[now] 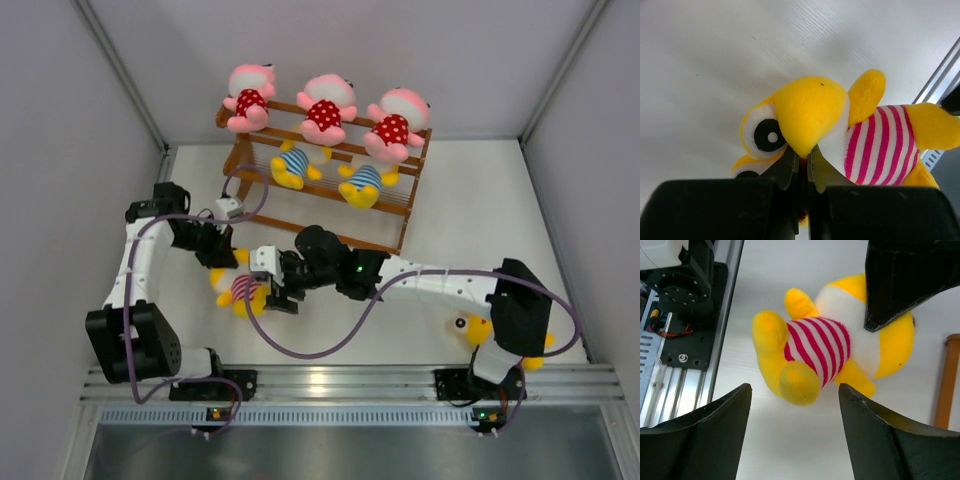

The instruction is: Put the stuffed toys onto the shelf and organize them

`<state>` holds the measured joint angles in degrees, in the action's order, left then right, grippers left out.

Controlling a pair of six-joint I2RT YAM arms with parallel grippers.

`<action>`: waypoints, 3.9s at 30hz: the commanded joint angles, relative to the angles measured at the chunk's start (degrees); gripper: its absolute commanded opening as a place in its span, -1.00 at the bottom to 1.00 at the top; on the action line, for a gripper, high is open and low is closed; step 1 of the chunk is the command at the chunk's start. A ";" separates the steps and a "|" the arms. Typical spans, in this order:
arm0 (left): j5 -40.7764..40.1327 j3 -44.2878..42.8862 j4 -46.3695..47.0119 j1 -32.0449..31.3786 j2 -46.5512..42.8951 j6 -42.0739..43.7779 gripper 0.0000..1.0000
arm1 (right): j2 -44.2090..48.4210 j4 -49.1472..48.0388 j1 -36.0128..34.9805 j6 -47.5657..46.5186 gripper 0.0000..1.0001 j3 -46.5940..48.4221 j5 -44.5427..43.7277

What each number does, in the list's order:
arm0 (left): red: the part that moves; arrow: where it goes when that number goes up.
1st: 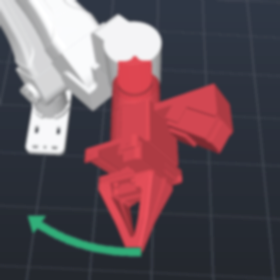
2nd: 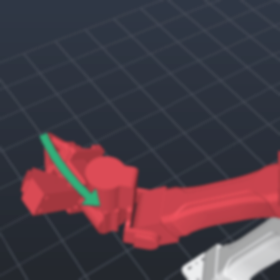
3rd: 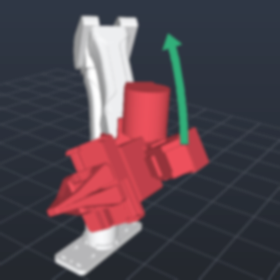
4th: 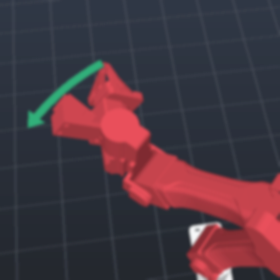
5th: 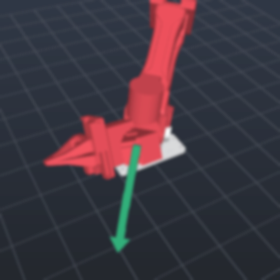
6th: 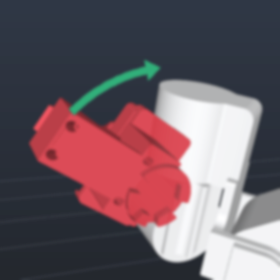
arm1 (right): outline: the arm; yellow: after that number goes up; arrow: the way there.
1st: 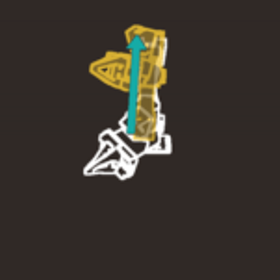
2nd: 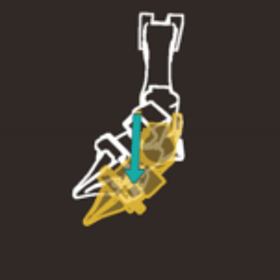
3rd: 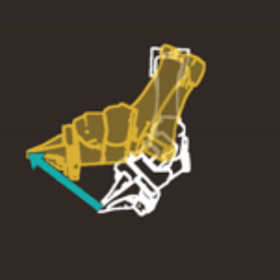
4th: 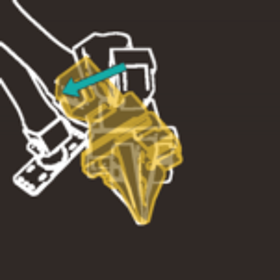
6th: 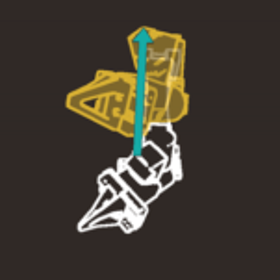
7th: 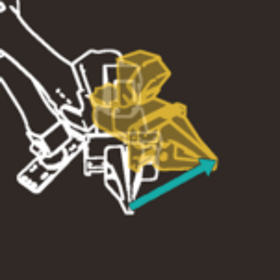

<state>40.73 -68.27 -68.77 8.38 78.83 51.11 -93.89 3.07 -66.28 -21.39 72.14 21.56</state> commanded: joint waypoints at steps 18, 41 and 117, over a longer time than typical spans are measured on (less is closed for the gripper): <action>-2.12 -6.69 -5.23 -0.65 1.68 -4.78 0.24 | -7.28 -0.43 -1.48 4.50 -1.00 3.64 -12.84; -7.51 -14.26 -5.14 10.69 5.11 -6.55 0.74 | -15.52 -23.80 8.18 9.17 -1.00 2.12 -43.44; -6.37 -11.45 -5.32 11.83 2.39 -3.48 0.76 | 10.74 55.22 5.37 48.35 0.39 4.76 -52.22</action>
<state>32.73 -79.96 -73.08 19.86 83.35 46.61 -84.12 40.10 -60.29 17.50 75.79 -25.47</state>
